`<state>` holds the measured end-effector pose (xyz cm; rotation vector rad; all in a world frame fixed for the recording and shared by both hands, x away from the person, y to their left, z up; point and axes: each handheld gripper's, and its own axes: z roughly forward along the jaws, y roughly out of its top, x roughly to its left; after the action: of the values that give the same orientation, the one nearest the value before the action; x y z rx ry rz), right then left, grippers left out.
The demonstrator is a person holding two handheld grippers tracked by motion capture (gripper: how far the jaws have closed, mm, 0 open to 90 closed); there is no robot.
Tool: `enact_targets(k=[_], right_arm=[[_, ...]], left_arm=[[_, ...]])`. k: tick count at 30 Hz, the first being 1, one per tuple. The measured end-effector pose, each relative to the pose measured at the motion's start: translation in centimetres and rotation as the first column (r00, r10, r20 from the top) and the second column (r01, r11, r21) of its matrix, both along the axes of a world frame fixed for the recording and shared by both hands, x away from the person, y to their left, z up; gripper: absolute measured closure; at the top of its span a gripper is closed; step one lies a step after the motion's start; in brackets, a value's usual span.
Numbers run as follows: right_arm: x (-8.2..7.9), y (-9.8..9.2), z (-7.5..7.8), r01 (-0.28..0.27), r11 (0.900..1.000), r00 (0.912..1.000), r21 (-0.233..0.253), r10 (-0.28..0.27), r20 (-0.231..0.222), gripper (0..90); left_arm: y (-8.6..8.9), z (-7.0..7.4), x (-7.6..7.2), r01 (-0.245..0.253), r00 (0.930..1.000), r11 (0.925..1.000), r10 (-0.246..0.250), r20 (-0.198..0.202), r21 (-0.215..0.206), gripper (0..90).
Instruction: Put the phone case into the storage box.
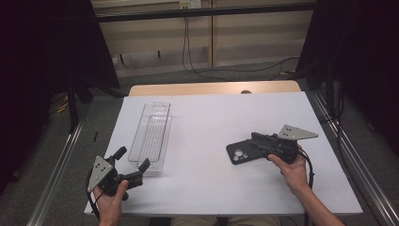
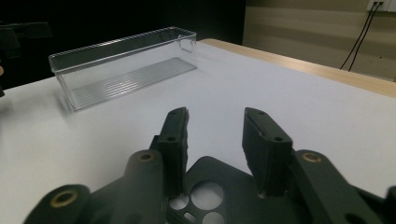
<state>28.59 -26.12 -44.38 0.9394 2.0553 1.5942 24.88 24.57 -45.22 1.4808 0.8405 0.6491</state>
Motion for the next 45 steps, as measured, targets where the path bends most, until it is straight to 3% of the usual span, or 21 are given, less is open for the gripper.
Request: enact_targets(k=[5,6,11,13,15,22,26,31,35,40,41,42,43,44,45], right_arm=[[0.0,0.1,0.0,-0.010,1.000,0.9999,-0.015,0.010,0.003,68.5],[0.0,0.1,0.0,-0.018,0.999,0.9998,-0.027,0.018,0.003,74.5],[-0.1,0.1,0.0,-0.027,0.999,0.9994,-0.037,0.026,-0.022,83.6],[-0.1,0.0,0.0,-0.039,0.998,0.9977,-0.042,0.037,-0.057,90.0],[-0.1,0.0,0.0,-0.042,0.998,0.9969,-0.044,0.039,-0.068,90.0],[-0.1,-0.2,0.2,-0.078,0.994,0.9835,-0.082,0.063,-0.170,90.0],[0.2,-0.5,0.2,-0.045,0.992,0.9795,-0.114,0.022,-0.200,90.0],[2.2,-1.6,0.9,0.037,0.983,0.9734,-0.180,-0.076,-0.216,90.0],[3.5,-1.8,0.7,0.065,0.979,0.9653,-0.194,-0.111,-0.236,90.0],[5.9,-1.7,0.1,0.095,0.964,0.9430,-0.246,-0.167,-0.288,90.0],[5.9,-1.7,0.1,0.095,0.964,0.9430,-0.246,-0.167,-0.288,90.0],[6.6,-1.7,-0.1,0.103,0.958,0.9332,-0.267,-0.186,-0.308,90.0],[6.6,-1.7,-0.1,0.103,0.958,0.9332,-0.267,-0.186,-0.308,90.0],[7.2,-1.7,-0.2,0.107,0.952,0.9228,-0.287,-0.203,-0.327,90.0],[7.6,-1.6,-0.3,0.105,0.949,0.9179,-0.296,-0.207,-0.338,90.0]], left_arm=[[0.1,0.0,0.0,-0.010,1.0000,0.9999,0.010,0.002,0.005,2.3],[0.0,0.0,0.0,-0.011,0.9999,0.9999,0.011,0.002,-0.004,2.3],[0.1,0.0,0.0,-0.003,1.0000,1.0000,0.003,0.002,0.004,2.3],[0.1,0.0,0.0,-0.004,1.0000,1.0000,0.004,0.003,0.002,2.3],[0.1,0.0,-0.1,-0.003,1.0000,1.0000,0.003,0.002,-0.005,2.3],[0.1,0.0,0.0,0.001,1.0000,1.0000,-0.001,0.003,-0.002,2.3],[0.1,0.0,0.0,-0.003,1.0000,1.0000,0.003,0.003,0.003,2.3],[0.1,0.0,-0.1,-0.005,1.0000,1.0000,0.005,0.001,0.002,2.3],[0.2,0.0,0.0,-0.009,0.9999,1.0000,0.009,0.004,-0.001,2.3],[0.3,0.0,0.0,-0.015,0.9999,0.9999,0.015,0.002,-0.003,2.3],[0.3,0.0,0.0,-0.015,0.9999,0.9999,0.015,0.002,-0.003,2.3],[0.2,0.0,0.0,-0.013,0.9999,0.9999,0.013,0.003,-0.005,2.3],[0.2,0.0,0.0,-0.013,0.9999,0.9999,0.013,0.003,-0.005,2.3],[0.3,0.0,-0.1,-0.010,0.9999,0.9999,0.010,0.004,0.002,2.3],[0.3,0.0,-0.1,-0.010,0.9999,0.9999,0.010,0.004,0.002,2.3]])
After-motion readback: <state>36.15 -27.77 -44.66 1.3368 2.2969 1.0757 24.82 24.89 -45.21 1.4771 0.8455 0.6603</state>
